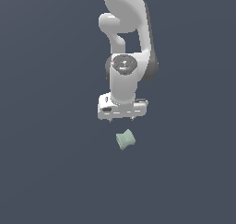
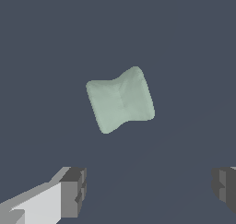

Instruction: Pick up the object and move it to a goal position.

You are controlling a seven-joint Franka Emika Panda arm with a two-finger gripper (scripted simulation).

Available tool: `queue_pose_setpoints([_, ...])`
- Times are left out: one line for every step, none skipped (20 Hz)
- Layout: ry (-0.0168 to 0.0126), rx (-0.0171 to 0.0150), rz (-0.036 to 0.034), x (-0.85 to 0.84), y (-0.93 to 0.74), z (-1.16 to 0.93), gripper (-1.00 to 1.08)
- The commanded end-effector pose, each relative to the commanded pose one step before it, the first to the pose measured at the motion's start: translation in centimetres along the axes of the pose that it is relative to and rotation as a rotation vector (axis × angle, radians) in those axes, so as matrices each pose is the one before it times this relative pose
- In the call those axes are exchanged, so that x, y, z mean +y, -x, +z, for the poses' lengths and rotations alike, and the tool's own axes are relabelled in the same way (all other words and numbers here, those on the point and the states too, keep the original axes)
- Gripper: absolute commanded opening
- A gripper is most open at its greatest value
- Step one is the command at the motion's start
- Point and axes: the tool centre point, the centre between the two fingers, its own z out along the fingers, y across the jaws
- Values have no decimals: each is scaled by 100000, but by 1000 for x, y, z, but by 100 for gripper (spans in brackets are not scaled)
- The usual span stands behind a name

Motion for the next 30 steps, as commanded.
queue_pose_setpoints([59, 125, -4239, -205, -747, 633, 100])
queue_pose_setpoints([18, 86, -2055, -82, -368, 305, 100])
queue_pose_setpoints([10, 96, -2216, -83, -394, 334, 100])
queue_pose_setpoints([1, 107, -2376, -82, -420, 365, 100])
queue_pose_setpoints([-10, 119, -2511, -78, -441, 394, 100])
queue_pose_setpoints([-20, 120, -2407, -66, -419, 385, 100])
queue_pose_setpoints([-28, 116, -2231, -53, -385, 363, 100])
queue_pose_setpoints([-33, 112, -2059, -44, -352, 341, 100])
queue_pose_setpoints([-36, 107, -1888, -35, -320, 317, 100])
queue_pose_setpoints([-37, 102, -1716, -26, -289, 292, 100])
queue_pose_setpoints([-37, 95, -1548, -20, -259, 267, 100])
queue_pose_setpoints([-36, 88, -1381, -15, -229, 240, 100])
queue_pose_setpoints([-34, 79, -1215, -10, -200, 214, 100])
queue_pose_setpoints([-31, 70, -1051, -8, -172, 186, 100])
queue_pose_setpoints([-27, 61, -887, -5, -144, 158, 100])
queue_pose_setpoints([-23, 50, -725, -4, -117, 130, 100])
queue_pose_setpoints([-18, 39, -559, 0, -90, 102, 100])
queue_pose_setpoints([-13, 29, -401, -1, -65, 73, 100])
queue_pose_setpoints([-8, 18, -248, -5, -40, 43, 100])
queue_pose_setpoints([-2, 5, -69, 7, -10, 15, 100])
queue_pose_setpoints([-17, -103, 497, -20, 97, -47, 100])
queue_pose_setpoints([0, 0, 0, 2, 1, 39, 100])
queue_pose_setpoints([0, 0, 0, 7, 3, 115, 100])
queue_pose_setpoints([0, 0, 0, 11, 5, 192, 100])
queue_pose_setpoints([3, 13, -68, -27, -8, 259, 100])
queue_pose_setpoints([0, 0, 0, 20, 10, 343, 100])
queue_pose_setpoints([2, 13, -68, -20, -2, 409, 100])
queue_pose_setpoints([2, 13, -68, -16, 3, 482, 100])
queue_pose_setpoints([2, 12, -68, -13, 7, 553, 100])
queue_pose_setpoints([2, 12, -68, -11, 10, 604, 100])
